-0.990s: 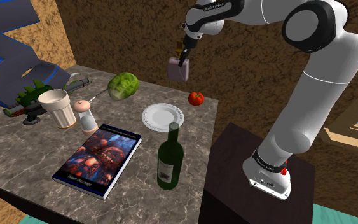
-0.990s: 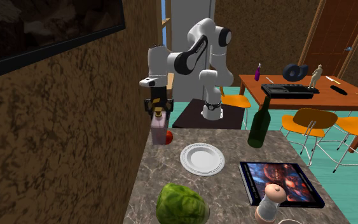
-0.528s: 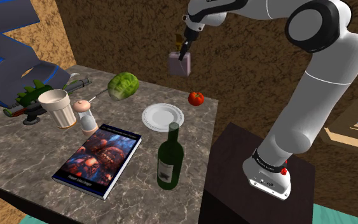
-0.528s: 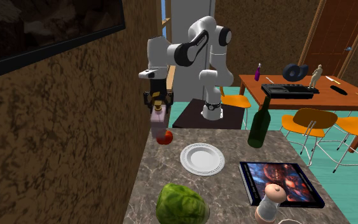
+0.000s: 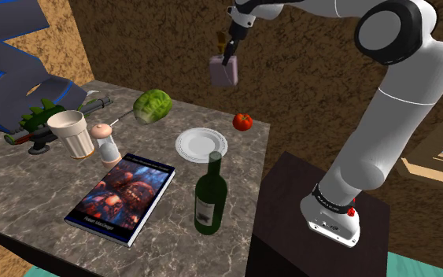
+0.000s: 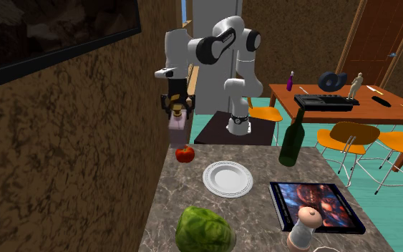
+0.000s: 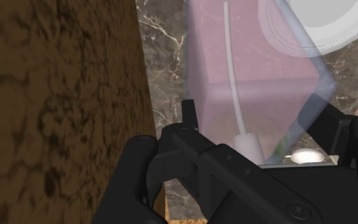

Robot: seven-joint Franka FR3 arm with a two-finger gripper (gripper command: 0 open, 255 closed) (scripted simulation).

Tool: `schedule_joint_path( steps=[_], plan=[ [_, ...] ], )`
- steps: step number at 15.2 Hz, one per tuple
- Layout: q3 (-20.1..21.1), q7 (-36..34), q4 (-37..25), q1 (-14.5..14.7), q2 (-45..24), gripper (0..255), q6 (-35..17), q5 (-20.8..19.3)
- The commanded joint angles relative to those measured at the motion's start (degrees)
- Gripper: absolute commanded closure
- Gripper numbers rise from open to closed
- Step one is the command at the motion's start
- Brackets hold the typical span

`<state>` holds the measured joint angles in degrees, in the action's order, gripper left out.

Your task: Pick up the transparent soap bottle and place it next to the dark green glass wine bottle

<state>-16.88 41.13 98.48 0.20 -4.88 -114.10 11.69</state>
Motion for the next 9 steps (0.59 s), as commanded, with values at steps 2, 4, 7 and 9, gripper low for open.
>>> schedule_joint_path(
  steps=[2,4,7,9],
  plan=[
    [-0.1,-0.4,-2.3,-0.1,0.1,255,2.4,-0.2],
    [-0.1,-0.6,-3.9,-0.1,0.0,255,3.9,-0.3],
    [-0.2,-0.9,-6.5,-0.2,-0.2,255,6.2,-0.3],
    [-0.2,-1.1,-8.3,-0.3,-0.4,255,7.8,-0.3]
  ],
)
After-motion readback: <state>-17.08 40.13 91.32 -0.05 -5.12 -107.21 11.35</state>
